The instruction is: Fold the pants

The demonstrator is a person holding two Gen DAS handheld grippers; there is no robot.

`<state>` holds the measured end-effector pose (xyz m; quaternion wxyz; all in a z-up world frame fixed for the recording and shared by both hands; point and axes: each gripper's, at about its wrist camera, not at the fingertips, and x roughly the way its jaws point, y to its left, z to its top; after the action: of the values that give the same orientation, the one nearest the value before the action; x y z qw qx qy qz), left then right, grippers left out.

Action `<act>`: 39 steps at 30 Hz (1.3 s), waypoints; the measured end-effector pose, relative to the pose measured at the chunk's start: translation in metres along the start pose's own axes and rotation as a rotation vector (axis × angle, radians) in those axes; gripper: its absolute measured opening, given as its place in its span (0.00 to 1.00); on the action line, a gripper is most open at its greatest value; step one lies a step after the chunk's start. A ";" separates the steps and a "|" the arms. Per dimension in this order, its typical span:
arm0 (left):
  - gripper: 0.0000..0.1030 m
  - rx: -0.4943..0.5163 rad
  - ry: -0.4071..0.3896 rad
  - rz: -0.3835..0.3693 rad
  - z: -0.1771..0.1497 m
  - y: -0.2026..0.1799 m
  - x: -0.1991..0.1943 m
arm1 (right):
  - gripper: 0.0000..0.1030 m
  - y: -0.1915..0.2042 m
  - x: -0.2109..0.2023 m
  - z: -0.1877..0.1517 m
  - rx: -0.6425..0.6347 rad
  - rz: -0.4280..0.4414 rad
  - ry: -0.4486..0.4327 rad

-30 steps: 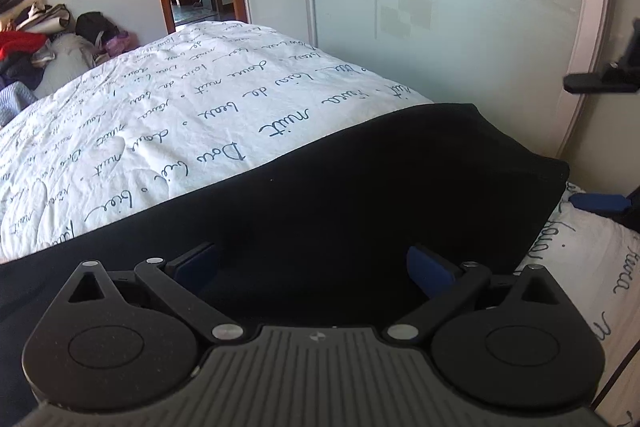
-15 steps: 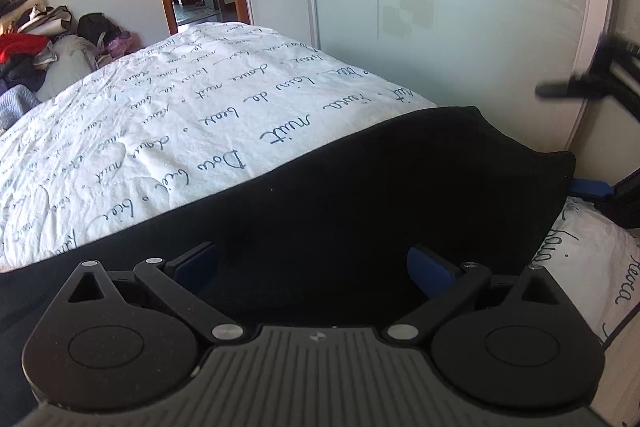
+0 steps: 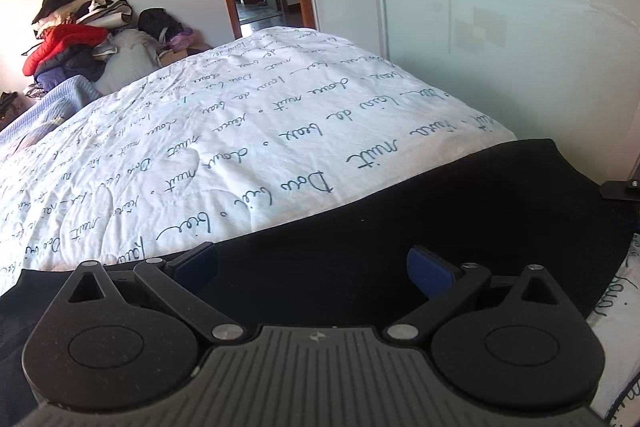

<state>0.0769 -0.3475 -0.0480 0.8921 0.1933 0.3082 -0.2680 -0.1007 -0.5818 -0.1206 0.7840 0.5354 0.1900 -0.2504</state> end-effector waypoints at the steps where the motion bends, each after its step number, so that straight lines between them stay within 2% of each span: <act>1: 0.99 0.002 0.002 0.003 0.000 0.000 0.000 | 0.22 0.001 0.000 -0.002 -0.010 -0.007 -0.005; 2: 0.99 0.004 0.003 0.006 0.000 0.000 0.001 | 0.17 0.002 -0.001 -0.002 -0.021 -0.014 -0.008; 4: 0.99 0.006 0.006 0.008 -0.001 0.001 0.001 | 0.15 0.004 -0.002 -0.003 -0.051 -0.013 -0.014; 13: 0.99 0.011 0.022 0.010 -0.005 0.002 0.003 | 0.14 0.024 -0.010 -0.009 -0.184 -0.045 -0.060; 18: 0.99 -0.012 0.030 -0.001 -0.003 0.012 0.006 | 0.14 0.044 -0.014 -0.016 -0.314 -0.066 -0.090; 23: 0.99 -0.025 0.026 -0.042 -0.001 0.021 0.003 | 0.14 0.046 -0.012 -0.017 -0.323 -0.077 -0.096; 26: 0.99 -0.075 0.023 -0.097 0.000 0.029 -0.001 | 0.14 0.056 -0.015 -0.026 -0.403 -0.097 -0.123; 28: 0.98 -0.119 0.064 -0.126 0.004 0.035 0.003 | 0.14 0.068 -0.019 -0.034 -0.486 -0.108 -0.146; 29: 0.97 -0.141 0.086 -0.151 0.006 0.039 0.005 | 0.14 0.077 -0.020 -0.041 -0.559 -0.117 -0.157; 31: 0.96 -0.232 0.137 -0.258 0.012 0.053 0.011 | 0.14 0.097 -0.022 -0.060 -0.725 -0.139 -0.179; 34: 0.96 -0.450 0.212 -0.495 0.016 0.076 0.020 | 0.14 0.123 -0.021 -0.093 -0.972 -0.133 -0.196; 36: 0.98 -0.560 0.241 -0.621 0.018 0.084 0.024 | 0.14 0.135 -0.019 -0.116 -1.096 -0.125 -0.195; 39: 0.98 -0.600 0.241 -0.709 0.025 0.079 0.025 | 0.14 0.148 -0.014 -0.142 -1.215 -0.099 -0.179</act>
<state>0.1518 -0.3075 -0.0312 0.7201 -0.1601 0.5200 -0.4306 -0.0282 -0.4023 -0.0530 0.9492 -0.0394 0.2567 -0.1775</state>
